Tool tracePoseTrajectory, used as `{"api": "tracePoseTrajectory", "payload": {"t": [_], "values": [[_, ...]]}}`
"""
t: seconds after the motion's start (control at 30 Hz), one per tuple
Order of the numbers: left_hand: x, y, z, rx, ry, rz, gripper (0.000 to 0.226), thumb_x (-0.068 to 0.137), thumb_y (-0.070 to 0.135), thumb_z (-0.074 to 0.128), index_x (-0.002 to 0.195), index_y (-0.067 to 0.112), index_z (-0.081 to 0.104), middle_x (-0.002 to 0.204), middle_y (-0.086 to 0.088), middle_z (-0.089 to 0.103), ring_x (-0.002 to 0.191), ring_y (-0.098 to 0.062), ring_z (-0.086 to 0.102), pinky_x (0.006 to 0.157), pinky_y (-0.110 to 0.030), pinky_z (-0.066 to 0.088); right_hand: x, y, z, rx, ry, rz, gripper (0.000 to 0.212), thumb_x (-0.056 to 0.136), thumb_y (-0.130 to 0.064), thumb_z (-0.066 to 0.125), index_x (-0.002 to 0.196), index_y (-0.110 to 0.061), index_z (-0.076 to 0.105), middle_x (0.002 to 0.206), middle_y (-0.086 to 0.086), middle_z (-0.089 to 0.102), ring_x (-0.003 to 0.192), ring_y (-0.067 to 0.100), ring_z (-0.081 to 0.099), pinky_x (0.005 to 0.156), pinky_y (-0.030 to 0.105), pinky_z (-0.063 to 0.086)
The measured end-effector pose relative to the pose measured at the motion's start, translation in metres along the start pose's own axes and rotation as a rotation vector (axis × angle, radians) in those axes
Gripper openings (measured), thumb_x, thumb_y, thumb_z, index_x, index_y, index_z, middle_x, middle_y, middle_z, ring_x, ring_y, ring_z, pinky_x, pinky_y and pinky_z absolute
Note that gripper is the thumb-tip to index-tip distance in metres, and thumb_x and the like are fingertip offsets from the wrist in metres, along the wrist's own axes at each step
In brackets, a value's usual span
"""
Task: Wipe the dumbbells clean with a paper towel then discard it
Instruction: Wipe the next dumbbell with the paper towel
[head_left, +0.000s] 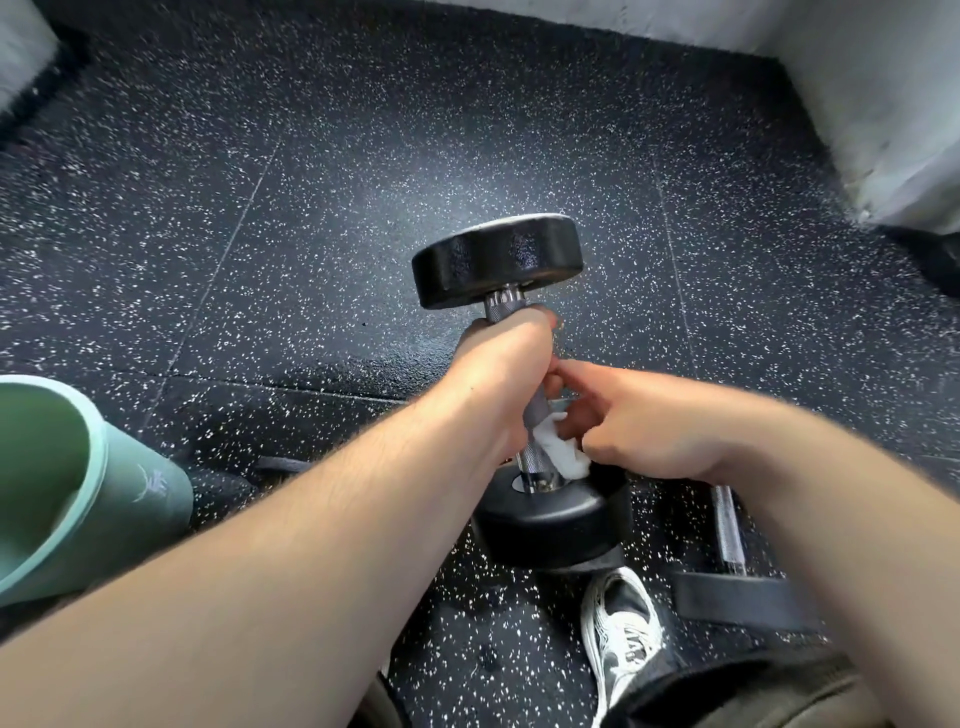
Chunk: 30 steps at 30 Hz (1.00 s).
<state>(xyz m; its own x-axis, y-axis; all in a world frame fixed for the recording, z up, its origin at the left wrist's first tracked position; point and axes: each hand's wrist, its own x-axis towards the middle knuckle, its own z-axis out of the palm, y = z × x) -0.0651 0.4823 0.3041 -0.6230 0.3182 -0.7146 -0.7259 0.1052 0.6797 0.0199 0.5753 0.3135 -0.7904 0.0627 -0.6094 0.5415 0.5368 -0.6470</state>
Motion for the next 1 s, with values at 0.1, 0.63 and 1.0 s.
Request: {"api": "tracePoseTrajectory", "payload": {"t": [0.1, 0.63, 1.0], "values": [[0.002, 0.001, -0.001, -0.016, 0.023, -0.007, 0.023, 0.09, 0.023, 0.066, 0.109, 0.01, 0.062, 0.062, -0.004, 0.055, 0.05, -0.018, 0.056, 0.062, -0.027, 0.053, -0.002, -0.002, 0.001, 0.173, -0.022, -0.024, 0.059, 0.063, -0.006, 0.052, 0.118, -0.026, 0.054, 0.09, 0.0, 0.073, 0.078, 0.019, 0.064, 0.068, 0.038, 0.05], [-0.001, -0.003, 0.005, -0.025, 0.008, 0.015, 0.025, 0.09, 0.02, 0.066, 0.113, 0.009, 0.062, 0.06, -0.004, 0.052, 0.049, -0.019, 0.05, 0.061, -0.027, 0.049, 0.009, 0.002, 0.007, 0.043, 0.043, 0.003, 0.04, 0.078, 0.006, 0.058, 0.093, -0.03, 0.051, 0.073, -0.008, 0.059, 0.058, 0.002, 0.054, 0.05, 0.016, 0.039], [-0.007, 0.0, 0.003, -0.028, -0.021, -0.013, 0.008, 0.083, 0.014, 0.062, 0.086, 0.011, 0.056, 0.051, -0.004, 0.045, 0.048, -0.019, 0.041, 0.062, -0.031, 0.043, 0.019, 0.008, 0.023, 0.154, 0.041, 0.02, 0.047, 0.055, -0.01, 0.049, 0.1, -0.014, 0.061, 0.097, 0.021, 0.072, 0.081, 0.025, 0.064, 0.07, 0.042, 0.052]]}}
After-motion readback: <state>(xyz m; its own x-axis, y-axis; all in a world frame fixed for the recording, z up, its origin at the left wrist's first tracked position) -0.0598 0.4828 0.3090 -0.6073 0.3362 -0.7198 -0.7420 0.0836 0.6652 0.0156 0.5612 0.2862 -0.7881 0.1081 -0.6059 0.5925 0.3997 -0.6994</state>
